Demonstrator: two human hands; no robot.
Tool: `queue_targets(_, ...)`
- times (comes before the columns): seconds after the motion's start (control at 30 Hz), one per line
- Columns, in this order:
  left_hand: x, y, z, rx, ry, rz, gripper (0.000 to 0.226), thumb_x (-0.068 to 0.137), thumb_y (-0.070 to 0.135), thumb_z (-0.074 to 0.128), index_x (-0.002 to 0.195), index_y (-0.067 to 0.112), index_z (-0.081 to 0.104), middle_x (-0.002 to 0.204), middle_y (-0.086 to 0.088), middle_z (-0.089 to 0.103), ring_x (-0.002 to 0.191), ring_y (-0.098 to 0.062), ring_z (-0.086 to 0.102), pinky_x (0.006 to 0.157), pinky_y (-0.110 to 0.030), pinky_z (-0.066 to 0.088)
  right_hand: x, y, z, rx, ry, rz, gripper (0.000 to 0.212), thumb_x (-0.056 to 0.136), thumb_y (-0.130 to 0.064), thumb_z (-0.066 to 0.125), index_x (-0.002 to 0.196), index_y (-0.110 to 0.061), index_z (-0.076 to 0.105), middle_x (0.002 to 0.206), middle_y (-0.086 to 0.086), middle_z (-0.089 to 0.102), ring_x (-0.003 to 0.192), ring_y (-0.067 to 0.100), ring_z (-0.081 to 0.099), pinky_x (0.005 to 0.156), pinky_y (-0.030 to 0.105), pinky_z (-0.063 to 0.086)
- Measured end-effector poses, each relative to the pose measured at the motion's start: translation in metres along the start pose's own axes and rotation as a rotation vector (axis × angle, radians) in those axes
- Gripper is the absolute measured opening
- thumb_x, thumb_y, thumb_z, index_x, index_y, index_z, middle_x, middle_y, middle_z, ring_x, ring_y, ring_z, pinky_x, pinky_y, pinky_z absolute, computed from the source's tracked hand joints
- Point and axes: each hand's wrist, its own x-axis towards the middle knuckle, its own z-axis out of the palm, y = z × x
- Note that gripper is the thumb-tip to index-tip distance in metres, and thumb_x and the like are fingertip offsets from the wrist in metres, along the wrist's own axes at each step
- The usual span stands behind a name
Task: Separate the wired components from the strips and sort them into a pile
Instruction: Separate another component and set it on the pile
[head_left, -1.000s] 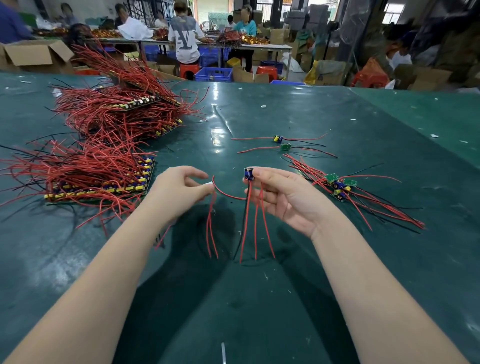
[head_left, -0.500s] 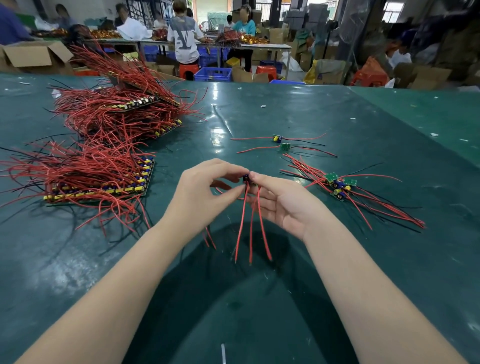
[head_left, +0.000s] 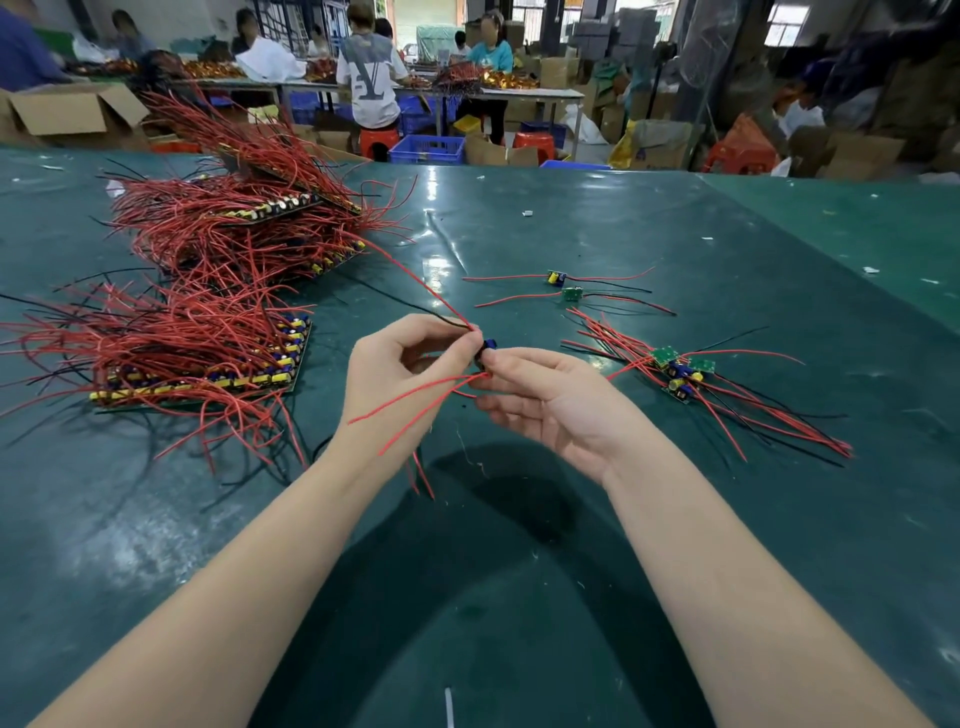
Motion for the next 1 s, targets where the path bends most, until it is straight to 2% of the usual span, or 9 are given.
queue_targets(0.1, 0.001, -0.002, 0.003, -0.033, 0.016, -0.138, 0.012, 0.085, 0.007, 0.07, 0.076, 0.015, 0.072, 0.073, 0.002, 0.073, 0.069, -0.01, 0.068, 0.073, -0.023, 0.055, 0.001, 0.002, 0.0, -0.068, 0.051, -0.061, 0.013, 0.083, -0.018, 0.071, 0.072, -0.018, 0.078, 0.08, 0.005, 0.075, 0.065, 0.012, 0.07, 0.059, 0.019, 0.054)
queue_targets(0.17, 0.0, -0.002, 0.004, -0.082, -0.002, -0.221, 0.012, 0.087, 0.007, 0.067, 0.078, 0.012, 0.073, 0.073, -0.003, 0.073, 0.068, -0.012, 0.068, 0.071, -0.022, 0.054, 0.0, 0.002, 0.0, -0.122, 0.074, -0.101, 0.01, 0.084, -0.017, 0.071, 0.075, -0.017, 0.077, 0.08, 0.004, 0.075, 0.066, 0.011, 0.07, 0.06, 0.017, 0.053)
queue_targets(0.3, 0.004, 0.0, -0.004, -0.412, -0.111, -0.468, 0.014, 0.092, 0.003, 0.057, 0.084, 0.0, 0.069, 0.072, -0.005, 0.072, 0.064, -0.01, 0.066, 0.066, -0.016, 0.053, -0.001, 0.002, 0.002, -0.207, 0.084, -0.139, 0.01, 0.084, -0.017, 0.072, 0.076, -0.02, 0.077, 0.08, 0.001, 0.076, 0.067, 0.009, 0.07, 0.061, 0.016, 0.052)
queue_targets(0.4, 0.006, 0.0, -0.01, -0.534, -0.176, -0.58, 0.014, 0.093, 0.004, 0.055, 0.088, -0.003, 0.066, 0.075, -0.006, 0.071, 0.067, -0.009, 0.067, 0.065, -0.015, 0.053, -0.001, 0.003, 0.003, -0.217, 0.086, -0.136, 0.012, 0.084, -0.018, 0.072, 0.074, -0.02, 0.078, 0.08, 0.001, 0.076, 0.067, 0.01, 0.07, 0.06, 0.016, 0.052)
queue_targets(0.57, 0.005, -0.002, -0.011, -0.482, -0.191, -0.506, 0.012, 0.087, 0.004, 0.06, 0.09, -0.005, 0.068, 0.081, -0.011, 0.073, 0.072, -0.013, 0.069, 0.073, -0.018, 0.056, -0.001, 0.004, 0.002, -0.165, 0.09, -0.097, 0.01, 0.084, -0.022, 0.073, 0.077, -0.018, 0.078, 0.085, 0.006, 0.076, 0.07, 0.014, 0.071, 0.061, 0.019, 0.053)
queue_targets(0.7, 0.002, -0.003, -0.01, -0.32, -0.158, -0.411, 0.014, 0.083, 0.008, 0.068, 0.091, -0.004, 0.07, 0.086, -0.016, 0.071, 0.077, -0.02, 0.066, 0.083, -0.028, 0.057, 0.0, 0.005, 0.002, -0.2, 0.1, -0.125, 0.009, 0.084, -0.019, 0.073, 0.076, -0.019, 0.077, 0.082, 0.002, 0.076, 0.068, 0.013, 0.07, 0.061, 0.019, 0.053)
queue_targets(0.87, 0.001, -0.002, -0.007, -0.399, -0.13, -0.467, 0.009, 0.087, 0.004, 0.063, 0.089, 0.001, 0.072, 0.083, -0.012, 0.074, 0.072, -0.017, 0.07, 0.07, -0.02, 0.056, 0.001, 0.006, 0.002, -0.317, 0.158, -0.222, 0.001, 0.082, -0.015, 0.075, 0.083, -0.015, 0.074, 0.076, 0.002, 0.074, 0.064, 0.012, 0.068, 0.061, 0.019, 0.053)
queue_targets(1.0, 0.002, -0.002, -0.009, -0.401, -0.145, -0.501, 0.011, 0.088, 0.003, 0.062, 0.095, 0.003, 0.071, 0.085, -0.008, 0.075, 0.072, -0.013, 0.071, 0.07, -0.018, 0.056, 0.003, 0.008, 0.003, -0.412, 0.219, -0.263, 0.005, 0.081, -0.013, 0.076, 0.079, -0.016, 0.073, 0.07, 0.003, 0.072, 0.059, 0.011, 0.066, 0.06, 0.02, 0.053)
